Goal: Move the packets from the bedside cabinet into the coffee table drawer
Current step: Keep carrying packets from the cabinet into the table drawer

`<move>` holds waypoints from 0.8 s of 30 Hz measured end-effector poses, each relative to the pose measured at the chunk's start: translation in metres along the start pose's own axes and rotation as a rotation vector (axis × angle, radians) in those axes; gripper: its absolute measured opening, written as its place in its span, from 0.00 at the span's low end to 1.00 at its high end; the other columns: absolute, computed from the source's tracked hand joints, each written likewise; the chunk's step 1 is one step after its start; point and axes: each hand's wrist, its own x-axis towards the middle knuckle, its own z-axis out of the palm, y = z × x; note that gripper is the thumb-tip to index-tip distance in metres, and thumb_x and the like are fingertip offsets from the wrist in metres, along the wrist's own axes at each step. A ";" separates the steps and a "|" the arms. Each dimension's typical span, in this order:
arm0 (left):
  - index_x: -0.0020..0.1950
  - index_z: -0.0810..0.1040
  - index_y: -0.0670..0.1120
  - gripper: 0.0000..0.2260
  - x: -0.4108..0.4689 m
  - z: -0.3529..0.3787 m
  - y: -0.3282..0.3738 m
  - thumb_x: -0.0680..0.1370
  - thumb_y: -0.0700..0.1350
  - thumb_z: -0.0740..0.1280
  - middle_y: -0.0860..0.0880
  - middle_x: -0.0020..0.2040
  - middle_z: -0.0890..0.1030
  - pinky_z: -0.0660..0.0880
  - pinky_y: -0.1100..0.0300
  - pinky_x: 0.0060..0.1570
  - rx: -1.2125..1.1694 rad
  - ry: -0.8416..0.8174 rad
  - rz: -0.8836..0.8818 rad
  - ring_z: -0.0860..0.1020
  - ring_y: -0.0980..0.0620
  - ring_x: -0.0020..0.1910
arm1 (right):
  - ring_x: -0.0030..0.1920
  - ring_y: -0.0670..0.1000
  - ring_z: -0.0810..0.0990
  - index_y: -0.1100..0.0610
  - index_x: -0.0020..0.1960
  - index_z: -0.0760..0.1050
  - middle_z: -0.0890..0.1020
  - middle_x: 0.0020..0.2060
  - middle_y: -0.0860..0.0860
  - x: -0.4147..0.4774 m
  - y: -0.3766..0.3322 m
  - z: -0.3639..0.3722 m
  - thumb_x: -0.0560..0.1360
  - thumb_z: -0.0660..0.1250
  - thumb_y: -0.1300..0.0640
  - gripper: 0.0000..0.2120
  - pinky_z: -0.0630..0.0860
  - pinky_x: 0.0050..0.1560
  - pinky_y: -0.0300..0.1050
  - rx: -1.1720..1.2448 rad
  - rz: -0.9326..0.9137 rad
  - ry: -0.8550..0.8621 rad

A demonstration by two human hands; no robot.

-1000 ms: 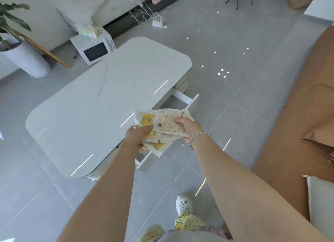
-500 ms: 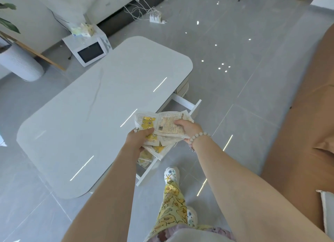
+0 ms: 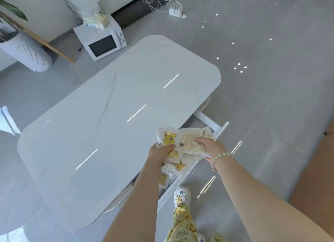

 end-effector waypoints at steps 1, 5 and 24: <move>0.57 0.77 0.42 0.13 0.010 0.002 -0.001 0.73 0.38 0.72 0.44 0.49 0.83 0.80 0.55 0.41 0.002 -0.006 -0.014 0.82 0.46 0.43 | 0.48 0.57 0.82 0.59 0.51 0.79 0.82 0.50 0.55 0.008 0.002 0.001 0.62 0.76 0.48 0.23 0.79 0.53 0.53 -0.005 0.015 0.026; 0.59 0.76 0.42 0.16 0.041 0.016 -0.007 0.72 0.39 0.72 0.43 0.53 0.83 0.79 0.55 0.40 -0.002 -0.009 -0.083 0.82 0.44 0.47 | 0.50 0.58 0.82 0.59 0.47 0.78 0.82 0.49 0.57 0.035 0.009 -0.003 0.65 0.76 0.51 0.16 0.78 0.56 0.54 0.013 0.080 0.074; 0.68 0.69 0.45 0.28 0.234 0.035 -0.137 0.70 0.45 0.75 0.46 0.54 0.80 0.79 0.52 0.50 -0.265 0.234 -0.386 0.81 0.47 0.49 | 0.61 0.57 0.72 0.62 0.73 0.60 0.69 0.68 0.56 0.254 0.035 0.049 0.73 0.69 0.57 0.33 0.69 0.54 0.47 -0.614 0.125 -0.179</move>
